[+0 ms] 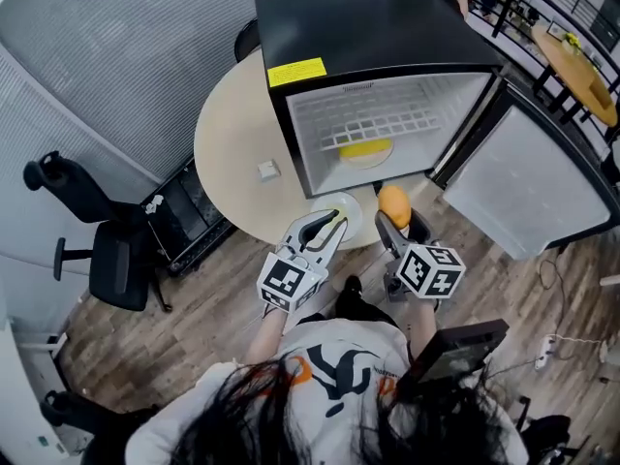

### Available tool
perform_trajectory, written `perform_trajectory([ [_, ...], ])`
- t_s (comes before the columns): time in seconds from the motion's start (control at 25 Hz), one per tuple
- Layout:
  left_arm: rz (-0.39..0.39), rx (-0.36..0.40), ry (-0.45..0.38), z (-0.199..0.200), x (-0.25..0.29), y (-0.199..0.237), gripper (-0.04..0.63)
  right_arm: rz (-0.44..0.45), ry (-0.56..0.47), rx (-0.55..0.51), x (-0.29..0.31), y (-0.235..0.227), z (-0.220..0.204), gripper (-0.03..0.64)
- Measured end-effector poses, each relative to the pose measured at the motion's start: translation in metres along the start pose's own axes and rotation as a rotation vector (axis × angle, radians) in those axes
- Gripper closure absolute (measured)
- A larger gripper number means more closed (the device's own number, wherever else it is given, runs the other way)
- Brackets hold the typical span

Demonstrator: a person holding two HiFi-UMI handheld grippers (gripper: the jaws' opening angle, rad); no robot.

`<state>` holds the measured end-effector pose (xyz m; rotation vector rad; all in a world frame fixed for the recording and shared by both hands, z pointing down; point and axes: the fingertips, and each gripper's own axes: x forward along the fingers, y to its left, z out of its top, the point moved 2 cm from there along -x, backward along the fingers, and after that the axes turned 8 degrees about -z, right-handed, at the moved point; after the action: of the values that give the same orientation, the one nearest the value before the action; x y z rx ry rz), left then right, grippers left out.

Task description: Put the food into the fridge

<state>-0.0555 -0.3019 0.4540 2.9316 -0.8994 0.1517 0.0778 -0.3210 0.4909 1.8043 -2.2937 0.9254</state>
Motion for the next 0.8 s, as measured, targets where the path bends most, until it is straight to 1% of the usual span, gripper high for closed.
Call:
perform_trajectory([
  [0.36,-0.024,0.000,0.023,0.004,0.061,0.024,0.532,0.006,-0.056,-0.065,0.045,-0.030,0.066,0.290],
  [0.68,-0.012,0.003,0.043,0.004,0.089,0.045,0.532,-0.027,-0.104,-0.138,0.109,-0.055,0.126,0.290],
  [0.8,-0.003,-0.001,0.050,0.004,0.096,0.054,0.532,-0.039,-0.106,-0.185,0.135,-0.060,0.145,0.290],
])
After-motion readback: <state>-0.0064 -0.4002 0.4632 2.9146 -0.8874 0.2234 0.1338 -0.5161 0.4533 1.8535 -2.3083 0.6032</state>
